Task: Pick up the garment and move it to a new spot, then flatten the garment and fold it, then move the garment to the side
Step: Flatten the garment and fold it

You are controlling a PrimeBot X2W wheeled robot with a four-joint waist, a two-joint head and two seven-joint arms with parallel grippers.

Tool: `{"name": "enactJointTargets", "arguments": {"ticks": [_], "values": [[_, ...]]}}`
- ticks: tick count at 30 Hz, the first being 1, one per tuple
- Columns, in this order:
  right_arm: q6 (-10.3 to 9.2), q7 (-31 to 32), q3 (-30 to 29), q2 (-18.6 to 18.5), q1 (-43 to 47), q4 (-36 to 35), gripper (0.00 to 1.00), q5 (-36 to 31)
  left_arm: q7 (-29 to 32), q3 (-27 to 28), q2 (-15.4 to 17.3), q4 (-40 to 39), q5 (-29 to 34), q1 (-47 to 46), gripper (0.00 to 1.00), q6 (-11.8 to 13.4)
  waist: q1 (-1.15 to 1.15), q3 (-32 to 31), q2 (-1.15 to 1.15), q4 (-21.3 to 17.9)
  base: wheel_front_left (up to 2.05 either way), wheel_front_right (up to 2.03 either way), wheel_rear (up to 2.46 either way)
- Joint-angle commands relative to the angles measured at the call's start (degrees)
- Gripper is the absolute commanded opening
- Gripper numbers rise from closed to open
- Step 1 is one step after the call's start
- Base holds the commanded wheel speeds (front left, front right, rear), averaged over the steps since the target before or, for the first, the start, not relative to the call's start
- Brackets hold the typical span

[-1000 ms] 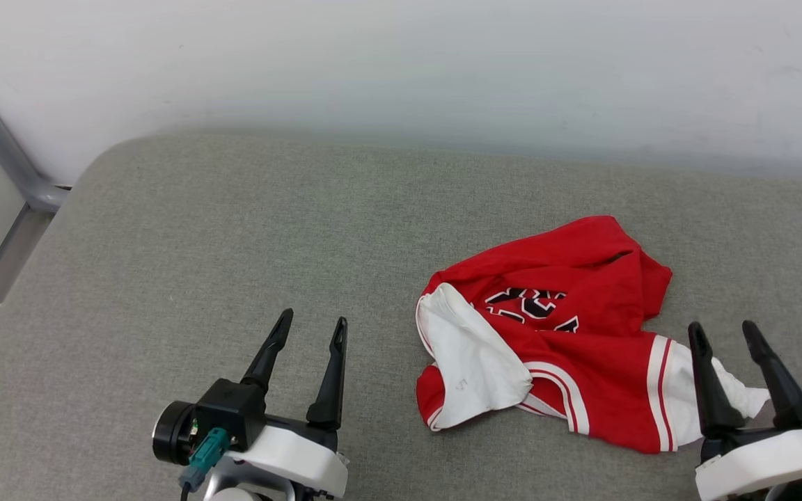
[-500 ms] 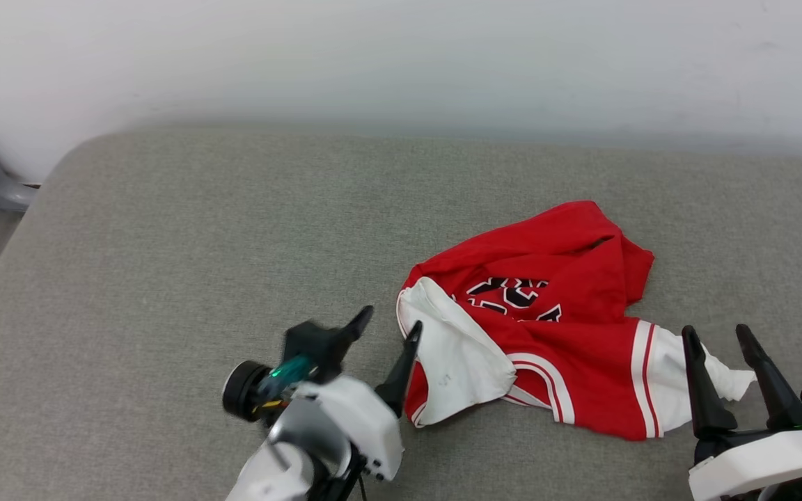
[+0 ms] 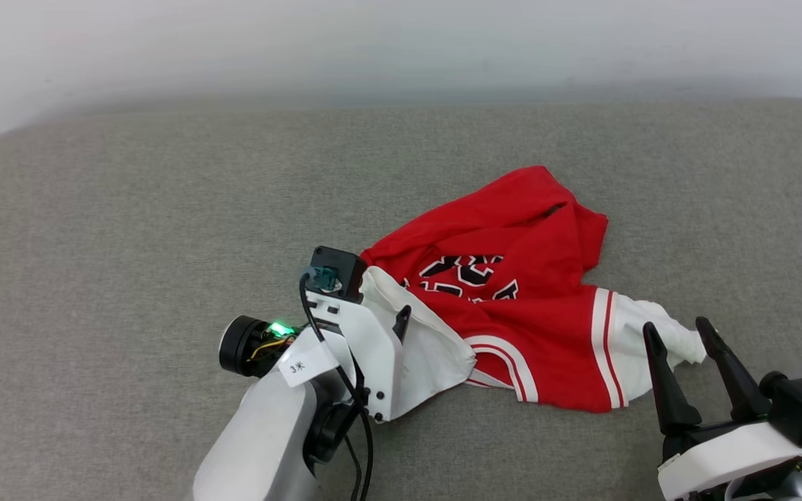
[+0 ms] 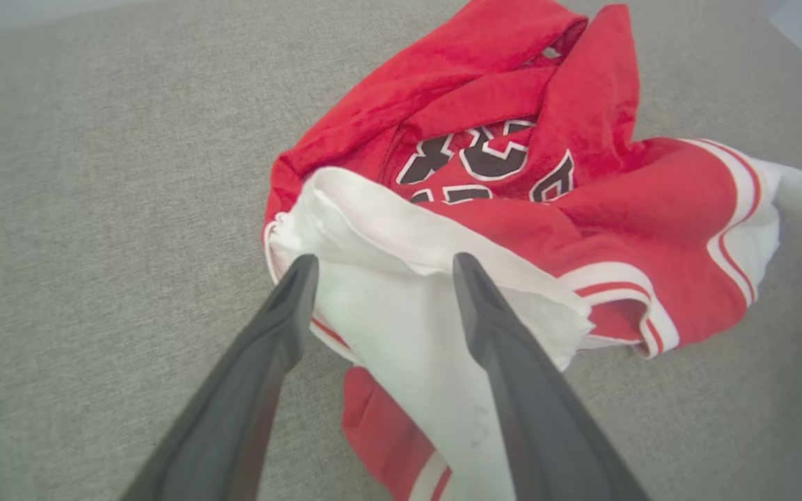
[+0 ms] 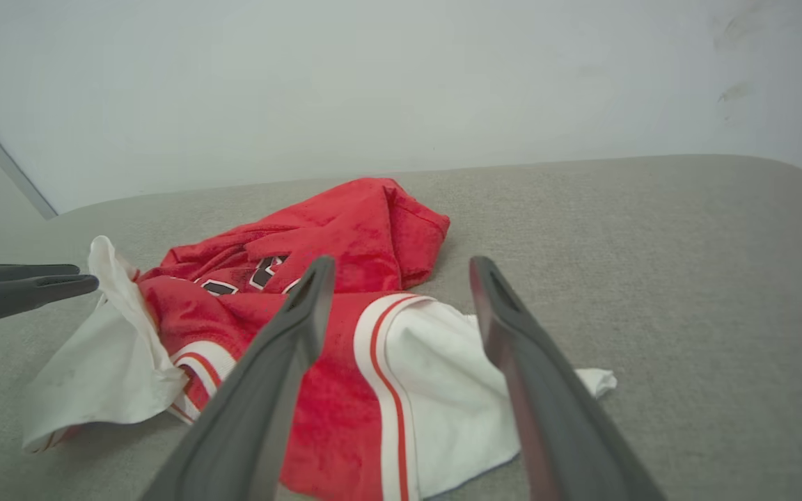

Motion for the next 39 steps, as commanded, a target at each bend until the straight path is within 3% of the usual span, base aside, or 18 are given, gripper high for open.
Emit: {"name": "enactJointTargets", "arguments": {"ticks": [1,11,12,13,14,22,29,36,39], "values": [[-0.05,-0.61,0.27,-0.33,-1.0,0.5,1.0,0.19,-0.36,0.45,0.14,1.21,-0.7,-1.09,1.0,0.33,0.0,0.94,0.0,-0.94,0.0,0.0,0.0],[-0.06,-2.0,1.25,-0.54,-2.45,2.59,1.0,0.5,-3.59,0.48,0.19,6.08,-0.7,-3.34,1.0,1.18,0.0,2.78,0.0,-1.76,0.0,0.0,0.0],[-0.06,-2.05,1.35,-0.52,-2.68,2.84,1.0,0.52,-3.72,0.29,0.14,6.47,-0.78,-3.59,0.52,1.13,0.0,2.99,0.0,-1.74,0.0,0.0,0.0],[-0.06,-2.21,1.45,-0.5,-2.84,3.04,1.0,0.51,-3.85,0.21,0.06,6.74,-0.93,-3.79,0.11,1.08,0.0,3.18,0.0,-1.7,0.0,0.0,0.0],[-0.06,-2.33,1.63,-0.47,-2.92,3.21,1.0,0.52,-3.93,0.04,-0.01,7.01,-1.02,-3.98,0.0,0.86,0.0,3.33,0.0,-1.67,0.0,0.0,0.0],[-0.06,-2.93,1.55,-0.87,-3.25,5.2,1.0,0.95,-7.26,-1.32,-0.43,7.01,-2.89,-3.23,0.0,-0.21,0.0,2.6,0.0,-0.05,0.0,0.0,0.0],[-0.06,-2.62,0.44,-1.24,-1.29,7.47,1.0,1.43,-8.64,-0.96,-0.62,1.66,-8.11,1.03,0.0,-1.87,0.0,-1.35,0.0,3.52,0.0,0.0,0.0],[-0.06,-1.54,0.31,-0.98,-0.68,8.65,1.0,1.2,-7.39,1.47,1.7,-4.86,-12.63,5.58,0.0,-3.39,0.0,-2.42,0.0,6.11,0.0,0.0,0.0],[-0.06,-1.45,0.34,-0.82,-0.96,8.84,1.0,1.13,-6.95,3.05,4.22,-6.46,-14.01,7.29,0.0,-4.07,0.0,-2.29,0.0,6.64,0.0,0.0,0.0]]}}
